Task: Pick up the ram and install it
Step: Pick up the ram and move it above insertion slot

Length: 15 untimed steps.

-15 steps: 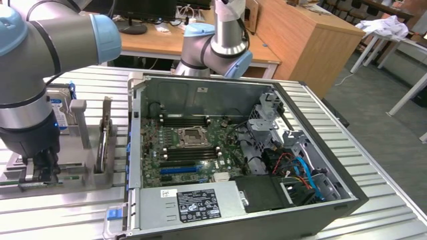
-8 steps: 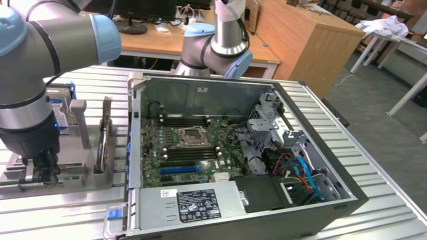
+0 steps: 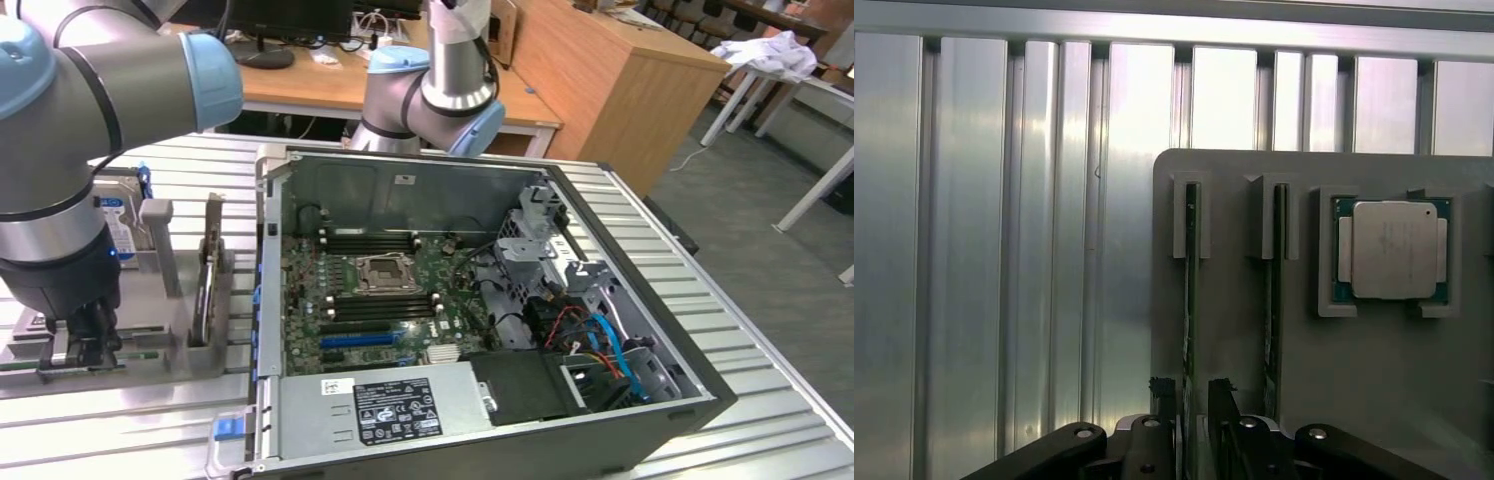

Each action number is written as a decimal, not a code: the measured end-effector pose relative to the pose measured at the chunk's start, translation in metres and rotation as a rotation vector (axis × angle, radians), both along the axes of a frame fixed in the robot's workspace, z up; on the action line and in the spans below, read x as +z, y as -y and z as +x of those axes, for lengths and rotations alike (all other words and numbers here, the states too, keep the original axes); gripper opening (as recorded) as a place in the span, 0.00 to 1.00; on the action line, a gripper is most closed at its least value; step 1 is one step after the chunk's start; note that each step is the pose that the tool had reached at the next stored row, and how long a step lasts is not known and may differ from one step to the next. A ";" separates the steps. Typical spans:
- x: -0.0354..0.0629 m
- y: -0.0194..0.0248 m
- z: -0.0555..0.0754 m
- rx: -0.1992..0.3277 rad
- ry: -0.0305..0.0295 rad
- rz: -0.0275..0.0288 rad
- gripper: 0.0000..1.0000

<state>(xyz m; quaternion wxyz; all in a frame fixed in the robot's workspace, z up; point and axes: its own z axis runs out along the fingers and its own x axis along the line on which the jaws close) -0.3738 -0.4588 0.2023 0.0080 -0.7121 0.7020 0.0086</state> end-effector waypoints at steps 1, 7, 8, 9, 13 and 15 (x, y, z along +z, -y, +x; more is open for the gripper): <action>0.0000 0.0000 0.000 0.000 0.0000 0.0000 0.27; -0.0001 0.0000 0.000 0.000 0.0001 0.0001 0.27; -0.0001 0.0000 0.000 0.000 0.0002 0.0001 0.27; -0.0001 0.0000 0.000 0.000 0.0001 0.0001 0.27; -0.0002 0.0000 0.000 0.000 0.0001 0.0001 0.19; -0.0001 0.0000 0.000 0.000 0.0001 0.0001 0.19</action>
